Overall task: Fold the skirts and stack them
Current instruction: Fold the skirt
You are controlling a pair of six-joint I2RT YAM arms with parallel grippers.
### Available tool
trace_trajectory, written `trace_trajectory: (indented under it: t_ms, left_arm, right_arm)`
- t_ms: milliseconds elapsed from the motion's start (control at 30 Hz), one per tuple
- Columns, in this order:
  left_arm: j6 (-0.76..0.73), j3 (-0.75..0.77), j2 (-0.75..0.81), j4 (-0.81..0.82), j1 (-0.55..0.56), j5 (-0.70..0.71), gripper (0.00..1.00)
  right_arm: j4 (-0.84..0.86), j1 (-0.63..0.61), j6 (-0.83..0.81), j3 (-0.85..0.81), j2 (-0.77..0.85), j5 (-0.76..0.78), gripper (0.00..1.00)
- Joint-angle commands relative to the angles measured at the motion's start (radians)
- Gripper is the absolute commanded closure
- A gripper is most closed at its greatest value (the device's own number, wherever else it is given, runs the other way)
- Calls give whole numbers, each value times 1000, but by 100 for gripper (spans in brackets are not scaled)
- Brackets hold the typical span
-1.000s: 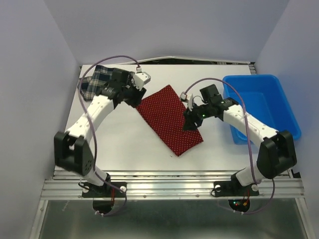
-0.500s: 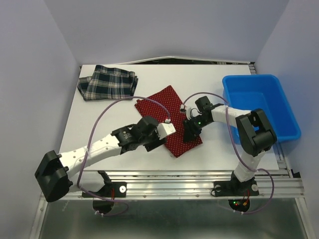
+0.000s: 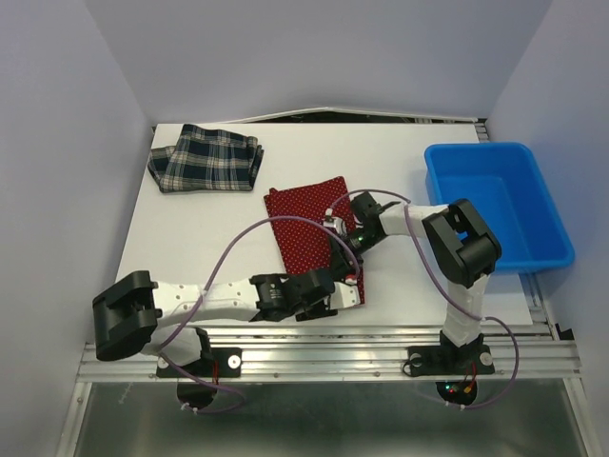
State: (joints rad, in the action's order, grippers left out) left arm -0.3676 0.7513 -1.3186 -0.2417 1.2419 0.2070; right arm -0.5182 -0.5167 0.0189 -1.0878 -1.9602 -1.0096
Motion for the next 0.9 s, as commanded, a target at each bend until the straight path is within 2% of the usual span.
trace_trajectory:
  t_ms: [0, 100, 233, 533, 600, 633, 733, 867]
  left_arm:
    - [13, -36, -2, 109, 53, 29, 35]
    - [16, -49, -31, 151, 103, 46, 35]
    - [19, -23, -105, 182, 106, 58, 35]
    - [-4, 11, -255, 199, 103, 34, 37]
    - [-2, 11, -294, 199, 90, 31, 44]
    - [-7, 11, -306, 185, 70, -1, 54]
    - [-39, 3, -315, 160, 48, -55, 70]
    - [-86, 13, -272, 125, 34, -87, 78]
  right_arm:
    - [14, 24, 67, -107, 53, -40, 60]
    - [12, 35, 62, -176, 58, -18, 60]
    - [14, 35, 47, -204, 18, -14, 61]
    - [58, 35, -7, -166, -124, 57, 65]
    - [60, 35, -43, -144, -135, 80, 65]
    - [60, 35, -51, -138, -146, 91, 66]
    - [67, 35, -74, -107, -158, 118, 66]
    - [89, 35, -90, -58, -170, 131, 66]
